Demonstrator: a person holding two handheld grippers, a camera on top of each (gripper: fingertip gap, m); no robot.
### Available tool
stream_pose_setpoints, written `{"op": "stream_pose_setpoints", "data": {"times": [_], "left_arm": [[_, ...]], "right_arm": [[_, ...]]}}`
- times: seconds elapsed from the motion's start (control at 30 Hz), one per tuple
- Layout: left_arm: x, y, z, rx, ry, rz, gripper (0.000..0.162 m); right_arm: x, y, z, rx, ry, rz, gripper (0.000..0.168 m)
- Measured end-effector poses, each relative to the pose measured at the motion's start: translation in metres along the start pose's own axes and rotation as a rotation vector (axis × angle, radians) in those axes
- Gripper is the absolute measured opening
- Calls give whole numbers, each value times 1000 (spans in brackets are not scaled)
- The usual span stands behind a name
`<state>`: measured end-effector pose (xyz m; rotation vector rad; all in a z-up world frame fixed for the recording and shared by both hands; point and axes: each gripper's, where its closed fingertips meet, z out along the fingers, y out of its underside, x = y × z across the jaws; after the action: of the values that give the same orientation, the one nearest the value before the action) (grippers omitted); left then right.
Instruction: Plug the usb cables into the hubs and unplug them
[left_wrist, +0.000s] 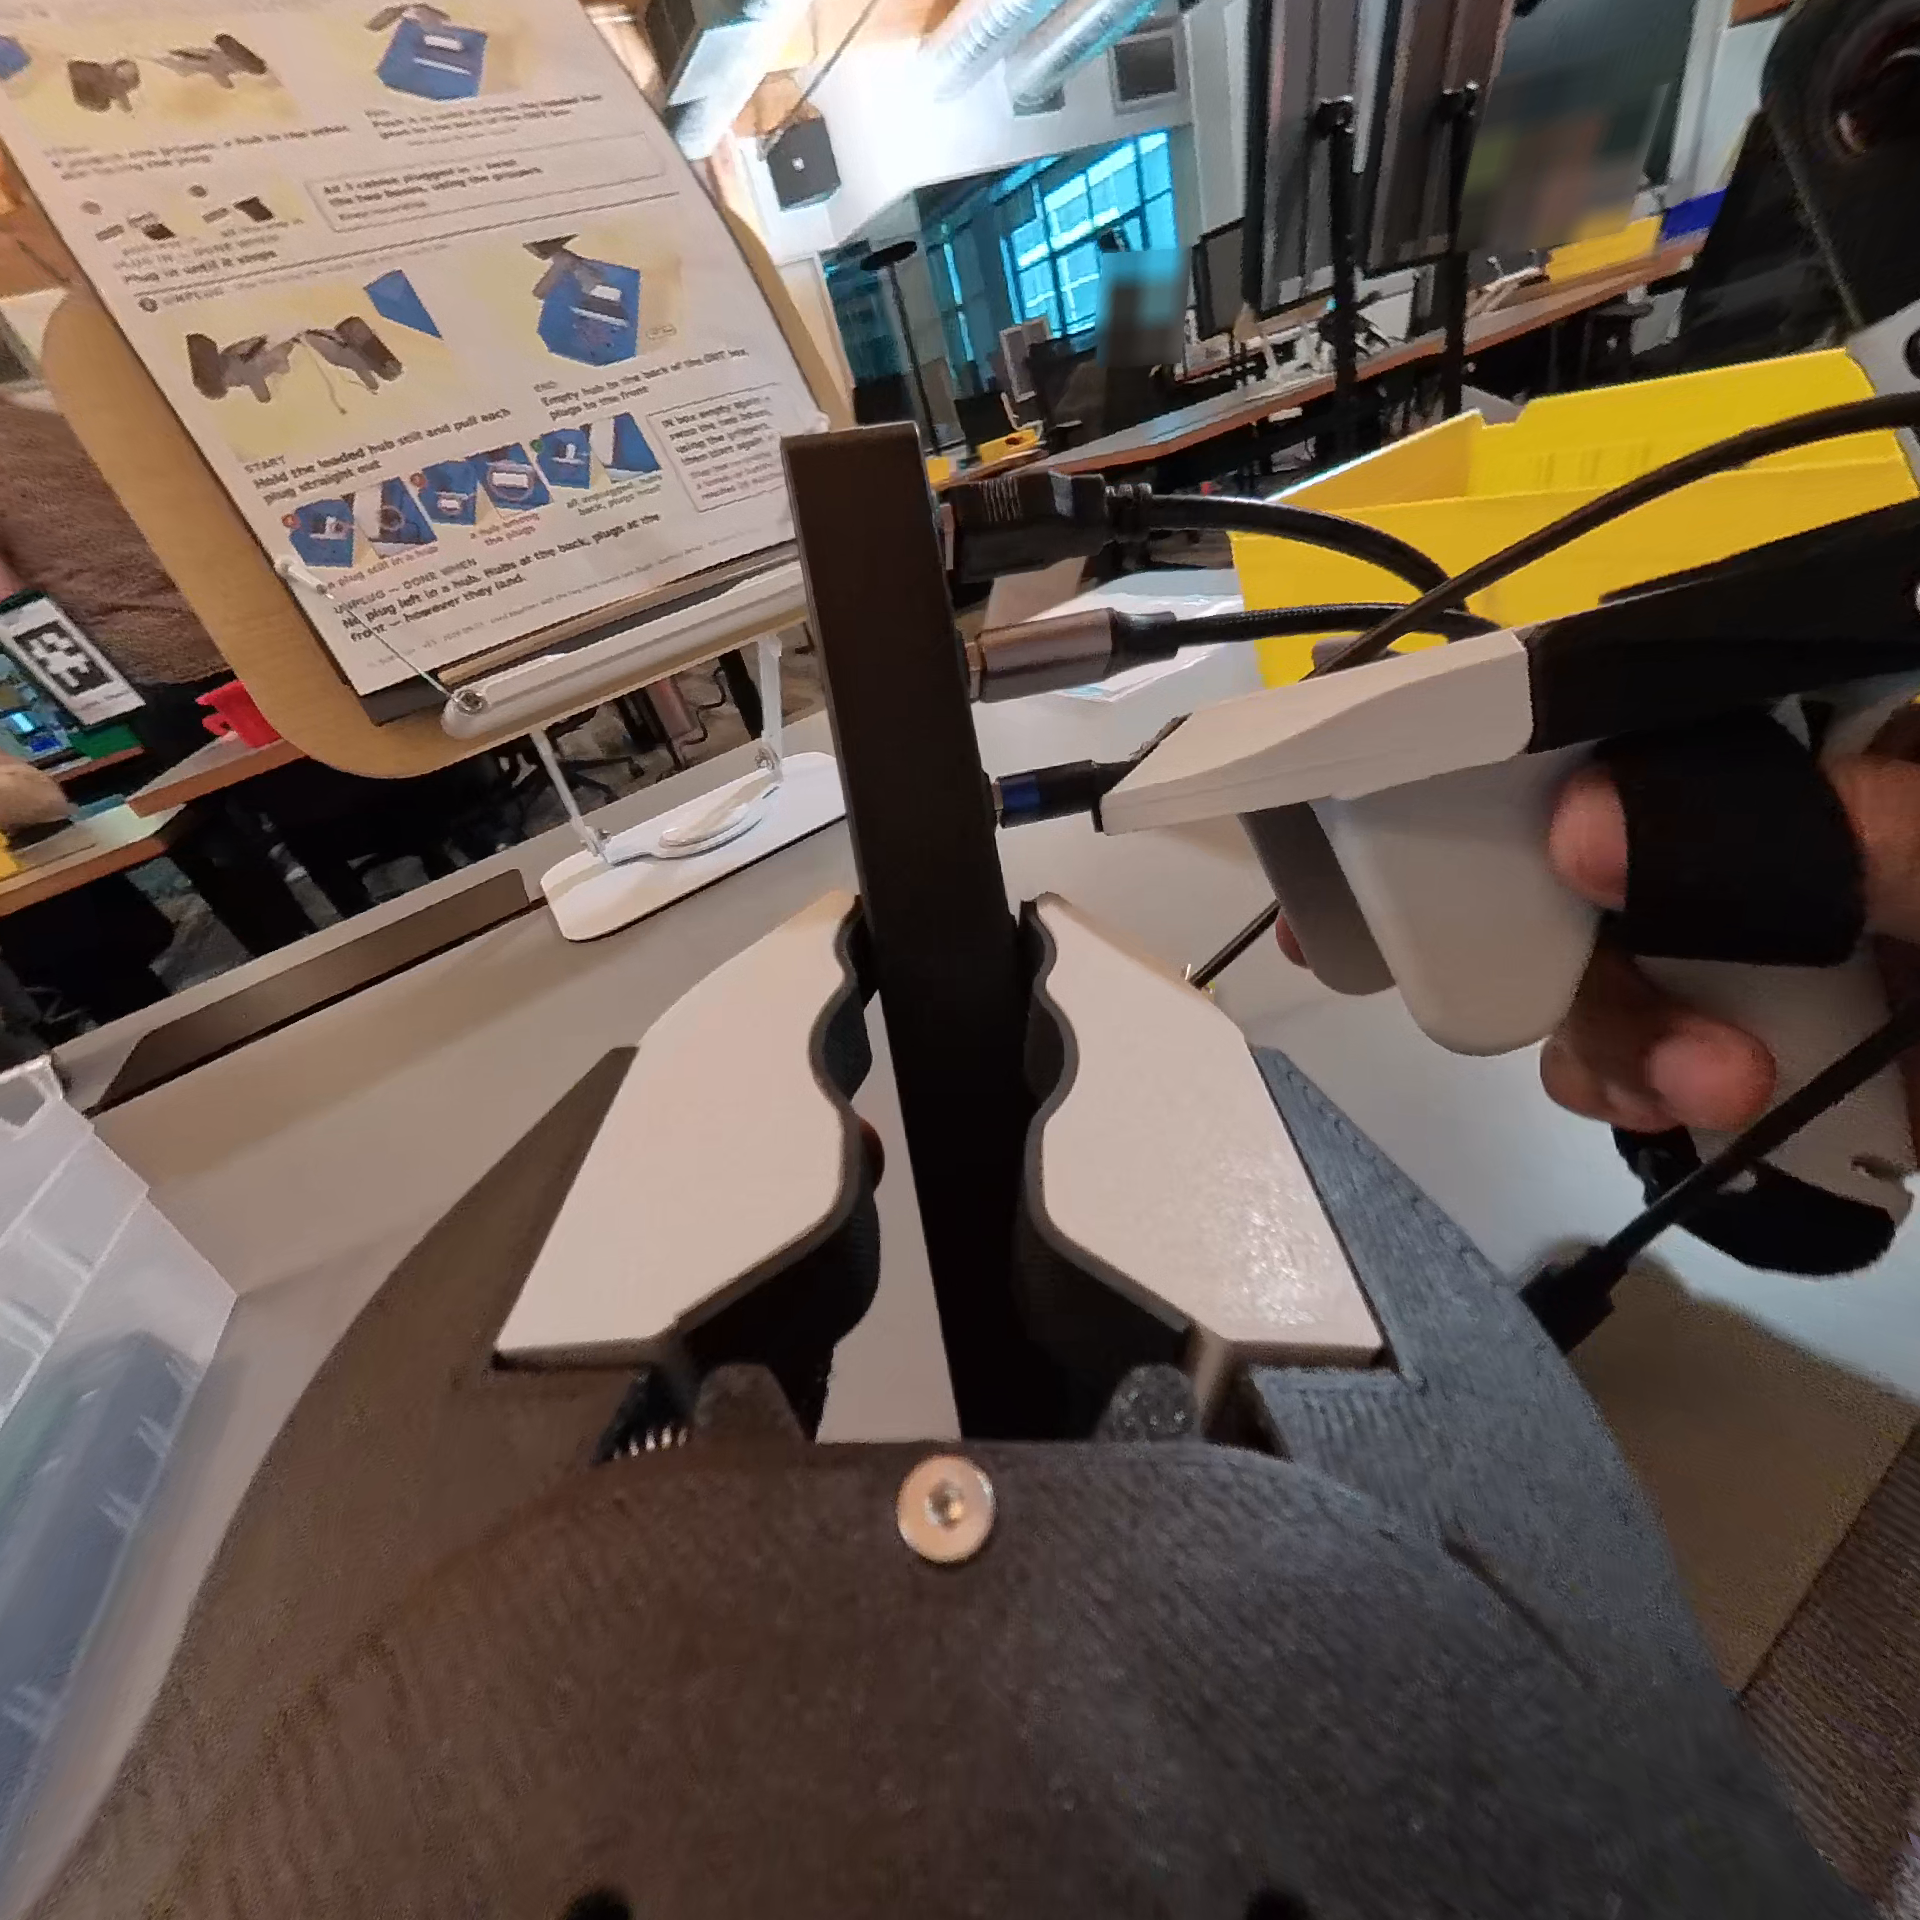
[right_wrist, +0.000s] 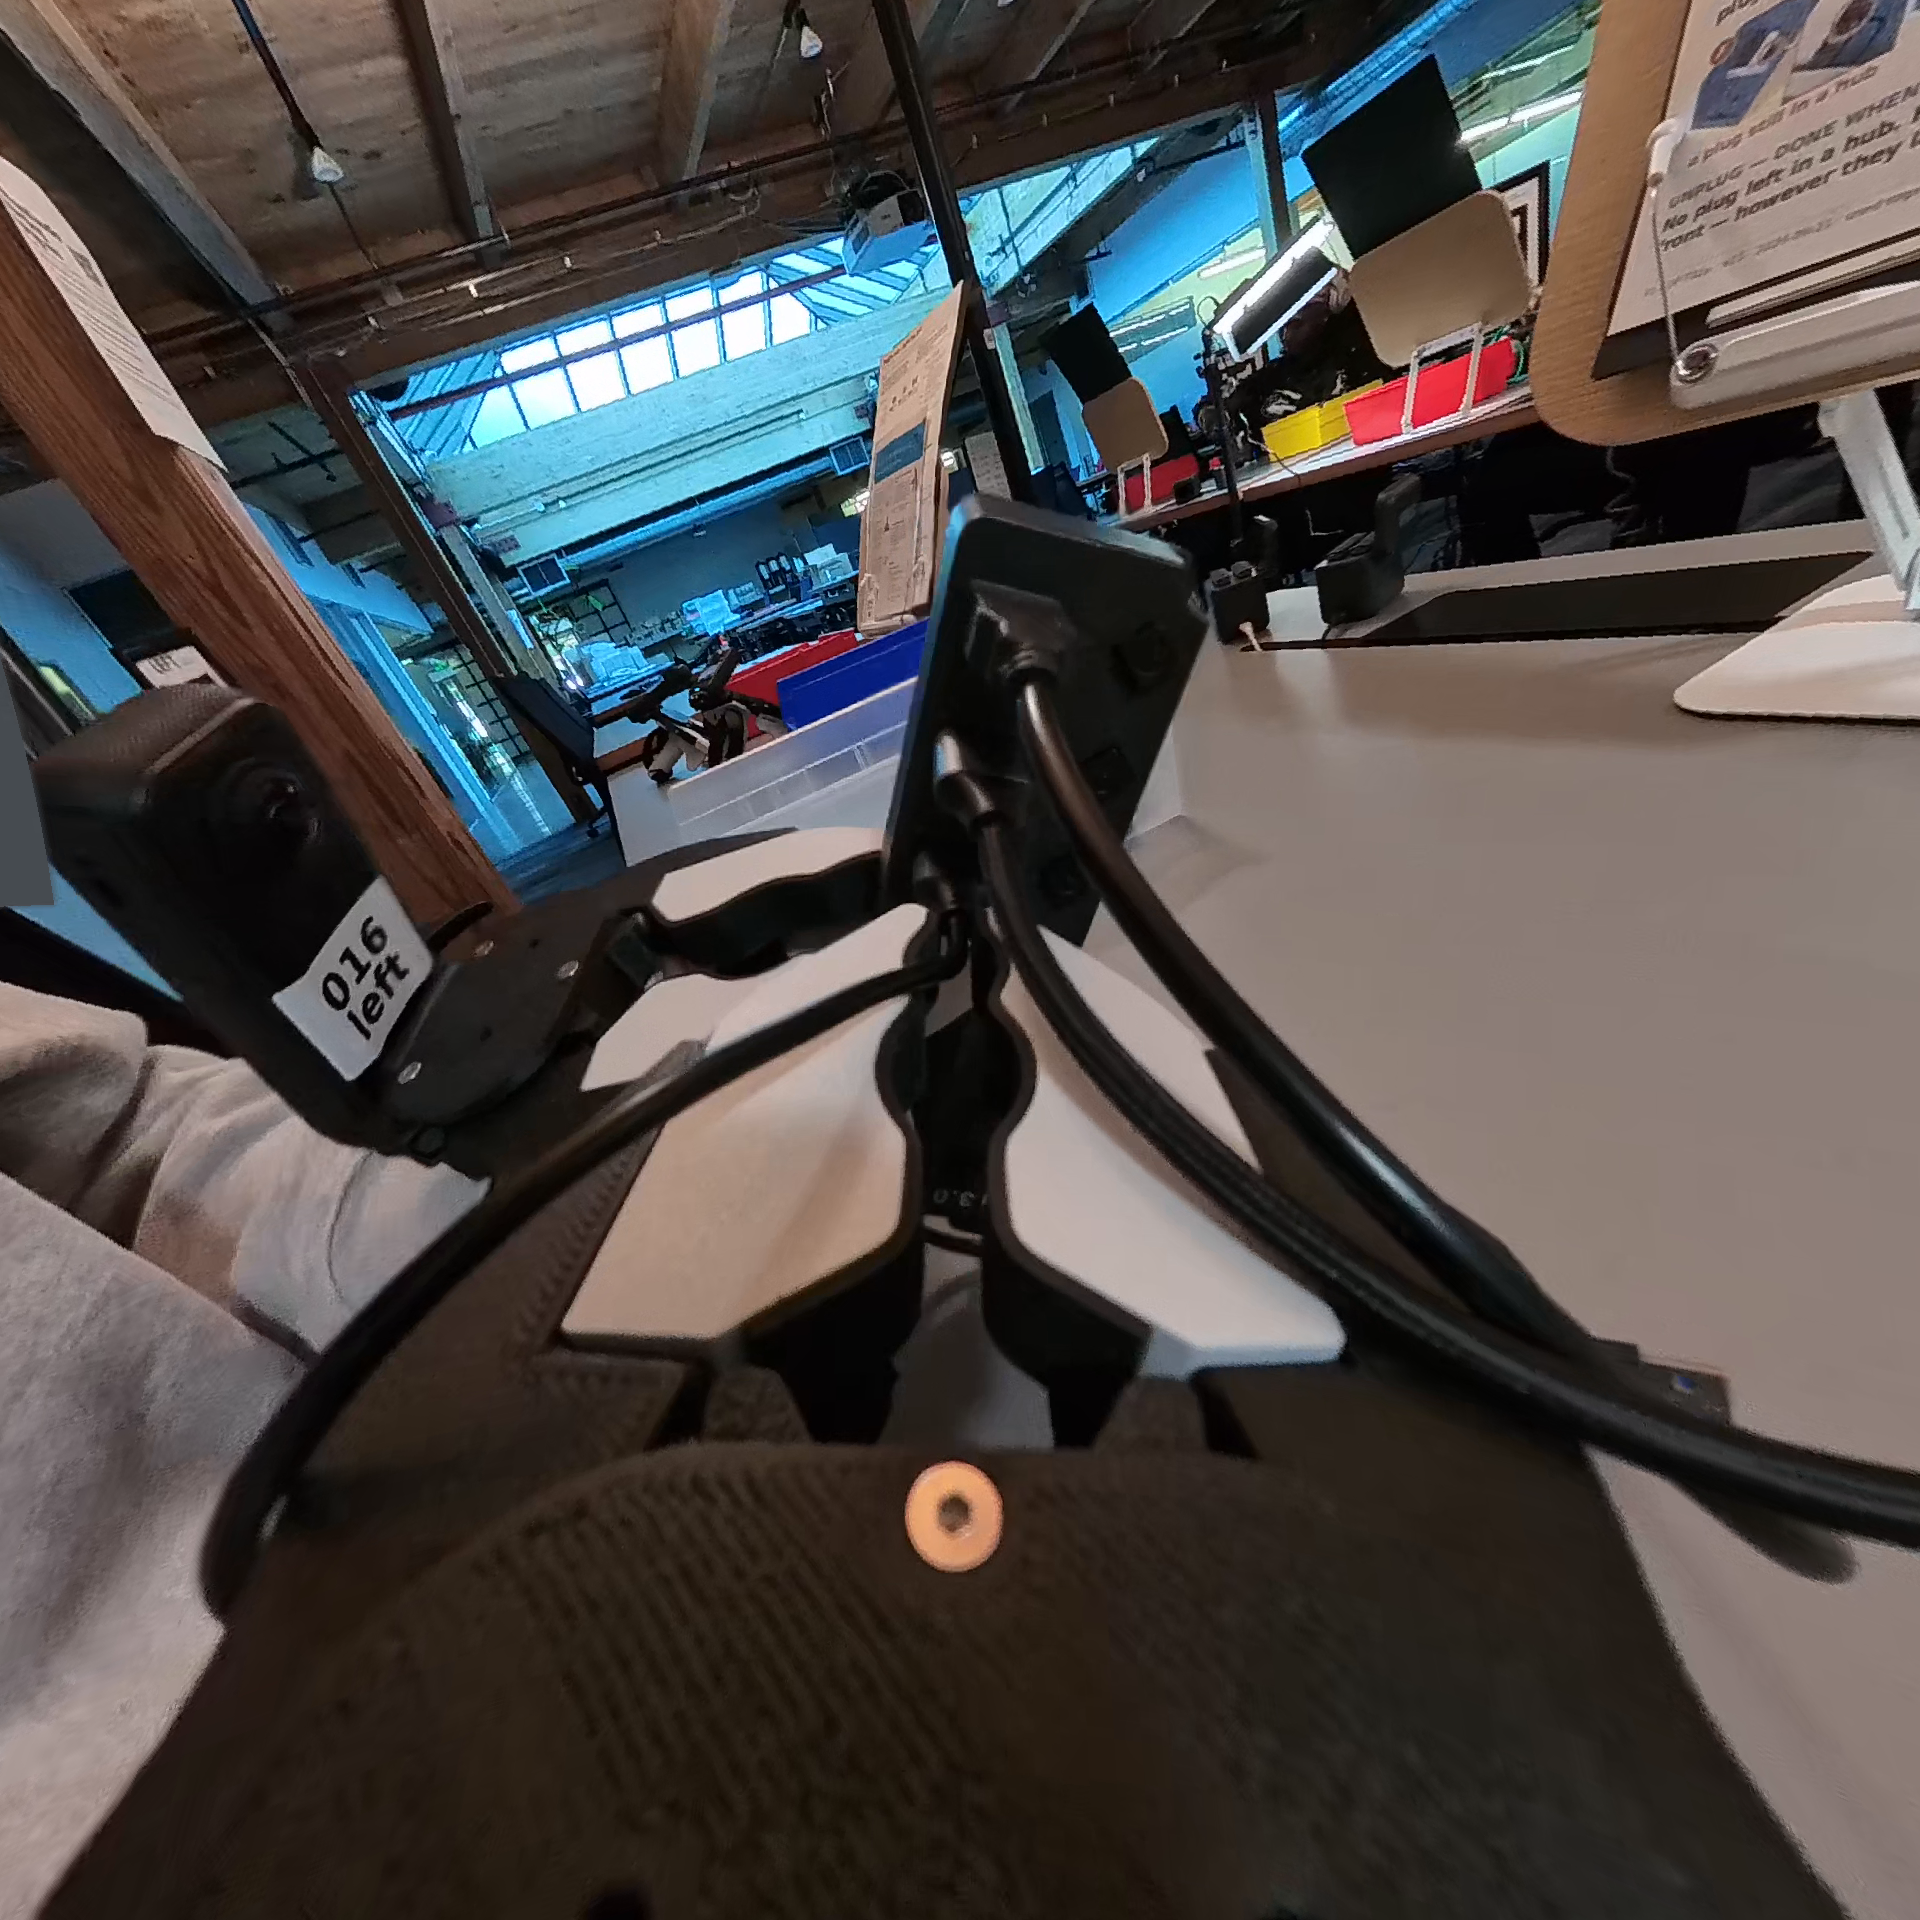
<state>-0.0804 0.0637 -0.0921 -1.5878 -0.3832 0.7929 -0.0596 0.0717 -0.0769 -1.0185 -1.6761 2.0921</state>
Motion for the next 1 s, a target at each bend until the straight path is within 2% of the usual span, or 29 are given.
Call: {"op": "stream_pose_setpoints", "data": {"times": [0.2,0.47,1.0], "left_arm": [[-10,3,3,6,33,34,28],[-15,3,3,12,14,-9,27],[-11,4,3,9,7,17,27]], "right_arm": [[3,10,5,-84,-47,-13,6],[0,3,5,-18,-43,16,12],[1,4,3,-33,10,-26,6]]}}
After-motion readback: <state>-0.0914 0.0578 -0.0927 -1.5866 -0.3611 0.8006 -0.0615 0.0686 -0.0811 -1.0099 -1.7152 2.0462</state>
